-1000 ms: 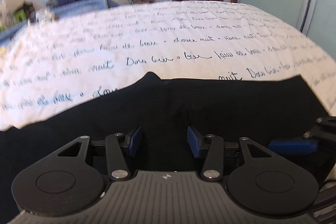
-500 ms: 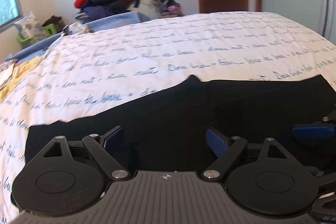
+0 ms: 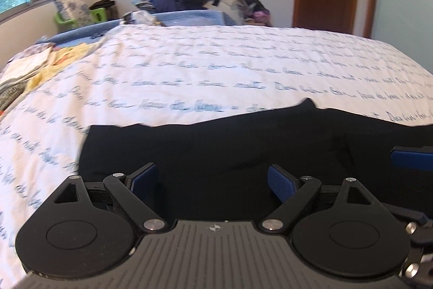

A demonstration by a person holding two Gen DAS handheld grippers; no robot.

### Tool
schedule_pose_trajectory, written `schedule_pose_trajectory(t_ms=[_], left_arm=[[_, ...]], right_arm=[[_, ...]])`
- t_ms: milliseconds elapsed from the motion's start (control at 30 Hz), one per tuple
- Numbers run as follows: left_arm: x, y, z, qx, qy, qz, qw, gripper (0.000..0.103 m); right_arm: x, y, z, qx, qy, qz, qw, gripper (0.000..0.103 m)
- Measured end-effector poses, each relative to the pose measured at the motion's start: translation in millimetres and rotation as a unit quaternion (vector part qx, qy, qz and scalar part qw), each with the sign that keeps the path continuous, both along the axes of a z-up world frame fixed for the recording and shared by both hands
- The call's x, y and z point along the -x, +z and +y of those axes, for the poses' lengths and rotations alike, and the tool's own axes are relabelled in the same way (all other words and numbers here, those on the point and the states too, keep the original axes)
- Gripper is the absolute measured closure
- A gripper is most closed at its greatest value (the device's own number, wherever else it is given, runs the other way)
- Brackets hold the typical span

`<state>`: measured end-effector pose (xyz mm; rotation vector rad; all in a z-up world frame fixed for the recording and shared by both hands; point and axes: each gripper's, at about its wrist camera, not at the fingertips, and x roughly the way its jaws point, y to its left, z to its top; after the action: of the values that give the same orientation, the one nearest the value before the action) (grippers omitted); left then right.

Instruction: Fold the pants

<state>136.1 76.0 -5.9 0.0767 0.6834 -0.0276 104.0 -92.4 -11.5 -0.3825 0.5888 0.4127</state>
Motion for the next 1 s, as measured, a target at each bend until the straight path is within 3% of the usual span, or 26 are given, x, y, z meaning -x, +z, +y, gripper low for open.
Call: schedule_pose_trajectory(t_ms=[267,433,567,733,833,1000], left_arm=[[22.1,7.5,87.1,0.024,0.107,0.000,0.9940,0.008],[33.1,-8.3,118.3,0.038,0.088,0.051,0.9941,0.023],[45.6,-6.4,149.4,0.107,0.123,0.047,0.9856,0.021],[55.7,12.5,166.0,0.110,0.151,0.030,0.9820,0.011],[56.5,12.2,174.0,0.171,0.140,0.044,0.9743,0.009],[41.8,-8.8,186.9,0.257,0.126,0.097,0.9533,0.009]], right_arm=[[25.2,-6.2,76.8,0.045,0.104,-0.043,0.993,0.053],[43.9,-20.0,125.1,0.100,0.169,-0.078,0.977,0.053],[51.6,-26.7,146.8,0.123,0.196,-0.099,0.968,0.053],[53.6,-43.4,164.7,0.165,0.204,-0.114,0.958,0.053],[54.8,-56.6,168.2,0.180,0.204,-0.116,0.955,0.053],[48.8,-67.4,181.9,0.204,0.202,-0.139,0.948,0.053]])
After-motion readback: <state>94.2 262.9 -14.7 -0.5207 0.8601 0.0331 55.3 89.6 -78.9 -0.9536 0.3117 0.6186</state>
